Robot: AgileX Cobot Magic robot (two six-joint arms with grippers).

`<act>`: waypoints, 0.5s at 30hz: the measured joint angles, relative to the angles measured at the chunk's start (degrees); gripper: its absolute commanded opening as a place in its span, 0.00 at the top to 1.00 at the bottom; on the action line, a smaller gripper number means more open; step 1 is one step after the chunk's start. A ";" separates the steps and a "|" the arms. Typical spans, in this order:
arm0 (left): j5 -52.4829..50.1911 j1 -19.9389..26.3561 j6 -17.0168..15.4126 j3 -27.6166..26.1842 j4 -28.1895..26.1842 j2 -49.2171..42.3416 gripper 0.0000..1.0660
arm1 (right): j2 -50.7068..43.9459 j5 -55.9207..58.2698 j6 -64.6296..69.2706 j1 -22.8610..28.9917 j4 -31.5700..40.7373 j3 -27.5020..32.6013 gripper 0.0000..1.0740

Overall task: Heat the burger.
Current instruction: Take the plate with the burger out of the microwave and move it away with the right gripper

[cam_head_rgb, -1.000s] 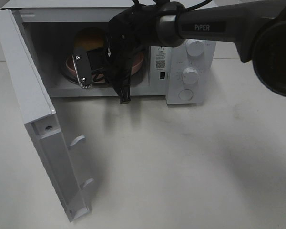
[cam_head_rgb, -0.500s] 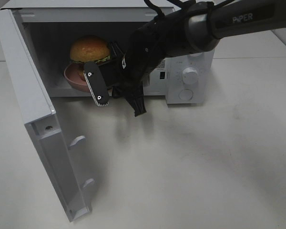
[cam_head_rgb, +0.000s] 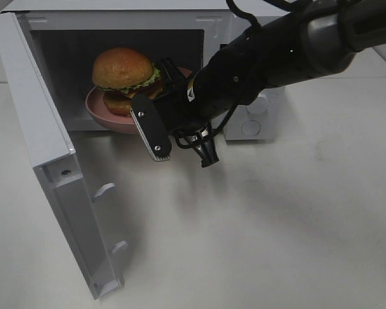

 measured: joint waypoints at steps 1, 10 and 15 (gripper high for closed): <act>0.00 0.00 0.00 0.00 0.00 0.00 0.08 | -1.60 -1.26 -0.23 0.00 -0.17 2.12 1.00; 0.00 0.00 0.00 0.00 0.00 0.00 0.08 | -6.70 -4.64 -0.69 0.00 -0.40 8.94 1.00; 0.00 0.00 0.00 0.00 0.00 0.00 0.08 | -11.17 -6.42 -0.69 0.00 -0.52 13.87 1.00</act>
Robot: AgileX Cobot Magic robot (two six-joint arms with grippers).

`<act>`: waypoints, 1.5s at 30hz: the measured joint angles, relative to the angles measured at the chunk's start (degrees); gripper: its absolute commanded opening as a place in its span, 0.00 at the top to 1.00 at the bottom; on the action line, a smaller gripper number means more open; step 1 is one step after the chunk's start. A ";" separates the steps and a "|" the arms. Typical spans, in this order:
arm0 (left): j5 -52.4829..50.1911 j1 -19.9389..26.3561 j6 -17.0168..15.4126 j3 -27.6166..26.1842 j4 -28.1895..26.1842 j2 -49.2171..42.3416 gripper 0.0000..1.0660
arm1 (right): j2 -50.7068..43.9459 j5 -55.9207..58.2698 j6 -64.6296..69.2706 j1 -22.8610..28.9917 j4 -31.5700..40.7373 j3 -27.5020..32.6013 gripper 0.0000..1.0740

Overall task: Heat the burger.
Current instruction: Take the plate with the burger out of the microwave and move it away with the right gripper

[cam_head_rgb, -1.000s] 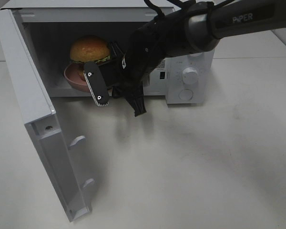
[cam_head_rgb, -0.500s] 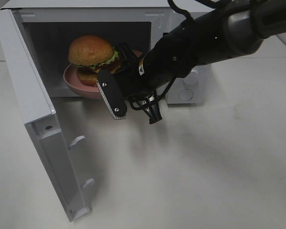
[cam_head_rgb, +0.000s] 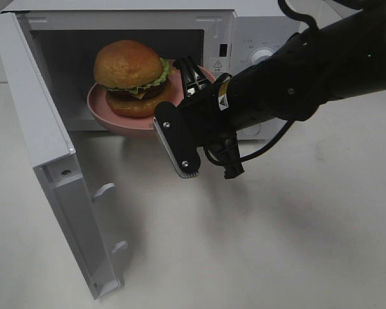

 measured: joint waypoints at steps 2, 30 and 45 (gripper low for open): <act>0.00 0.00 0.00 0.00 0.00 0.00 0.08 | -1.32 -0.52 0.00 0.00 -0.06 1.66 1.00; 0.00 0.00 0.00 0.00 0.00 0.00 0.08 | -28.30 3.95 3.61 -0.06 0.29 24.98 1.00; 0.00 0.00 0.00 0.00 0.00 0.00 0.08 | -45.49 16.62 3.61 -0.06 0.29 30.94 1.00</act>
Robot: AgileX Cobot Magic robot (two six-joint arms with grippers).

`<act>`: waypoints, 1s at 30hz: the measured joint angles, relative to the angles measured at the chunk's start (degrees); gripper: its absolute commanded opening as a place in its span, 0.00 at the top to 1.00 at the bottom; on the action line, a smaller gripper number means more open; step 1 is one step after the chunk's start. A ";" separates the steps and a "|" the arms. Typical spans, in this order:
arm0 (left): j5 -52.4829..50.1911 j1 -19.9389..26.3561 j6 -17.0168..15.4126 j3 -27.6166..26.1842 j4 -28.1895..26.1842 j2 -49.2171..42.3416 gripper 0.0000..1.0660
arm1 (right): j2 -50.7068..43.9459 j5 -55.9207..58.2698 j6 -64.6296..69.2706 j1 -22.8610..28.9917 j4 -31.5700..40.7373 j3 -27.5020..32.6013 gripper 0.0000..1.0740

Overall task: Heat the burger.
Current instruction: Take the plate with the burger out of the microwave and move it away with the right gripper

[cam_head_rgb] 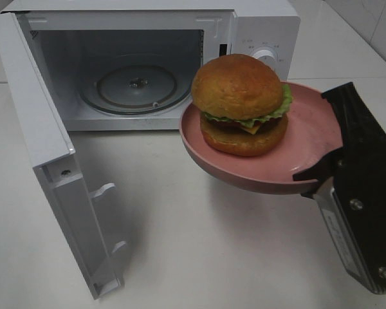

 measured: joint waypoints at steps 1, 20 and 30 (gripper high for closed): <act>0.00 0.00 0.00 0.00 0.00 0.00 0.08 | -2.41 2.12 0.00 0.00 0.00 0.57 1.00; 0.00 0.00 0.00 0.00 0.00 0.00 0.08 | -15.07 15.18 16.10 0.00 -11.23 1.60 1.00; 0.00 0.00 0.00 0.00 0.00 0.00 0.08 | -15.13 18.96 31.63 0.00 -22.12 1.66 1.00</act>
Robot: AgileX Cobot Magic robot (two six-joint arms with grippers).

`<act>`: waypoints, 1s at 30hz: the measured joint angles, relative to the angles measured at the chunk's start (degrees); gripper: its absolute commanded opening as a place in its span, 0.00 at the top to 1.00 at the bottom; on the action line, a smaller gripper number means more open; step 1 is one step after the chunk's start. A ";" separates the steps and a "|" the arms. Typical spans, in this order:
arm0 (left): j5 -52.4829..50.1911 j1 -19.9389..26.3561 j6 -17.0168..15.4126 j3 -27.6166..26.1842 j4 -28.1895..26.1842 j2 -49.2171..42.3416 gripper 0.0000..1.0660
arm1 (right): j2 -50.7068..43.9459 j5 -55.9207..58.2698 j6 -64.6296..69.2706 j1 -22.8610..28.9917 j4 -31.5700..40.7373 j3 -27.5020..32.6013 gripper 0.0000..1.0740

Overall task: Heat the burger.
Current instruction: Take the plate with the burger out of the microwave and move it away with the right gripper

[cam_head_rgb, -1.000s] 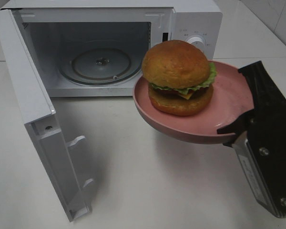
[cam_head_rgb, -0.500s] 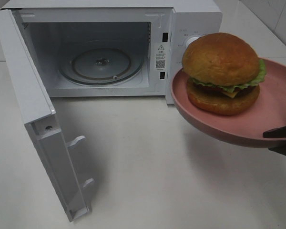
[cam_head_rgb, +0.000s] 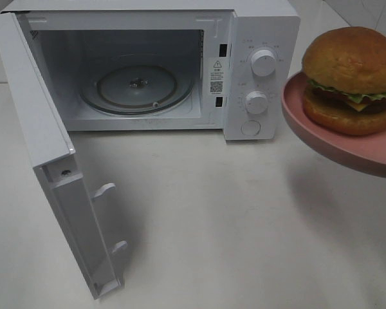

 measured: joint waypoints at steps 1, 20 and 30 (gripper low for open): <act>0.00 0.00 0.00 0.00 0.00 0.00 0.08 | 0.46 1.95 3.78 0.00 -2.18 0.00 1.00; 0.00 0.00 0.00 0.00 0.00 0.00 0.08 | 13.18 14.04 43.89 0.00 -17.48 0.00 1.00; 0.00 0.00 0.00 0.00 0.00 0.00 0.08 | 23.55 18.91 64.86 0.00 -18.16 -1.09 0.99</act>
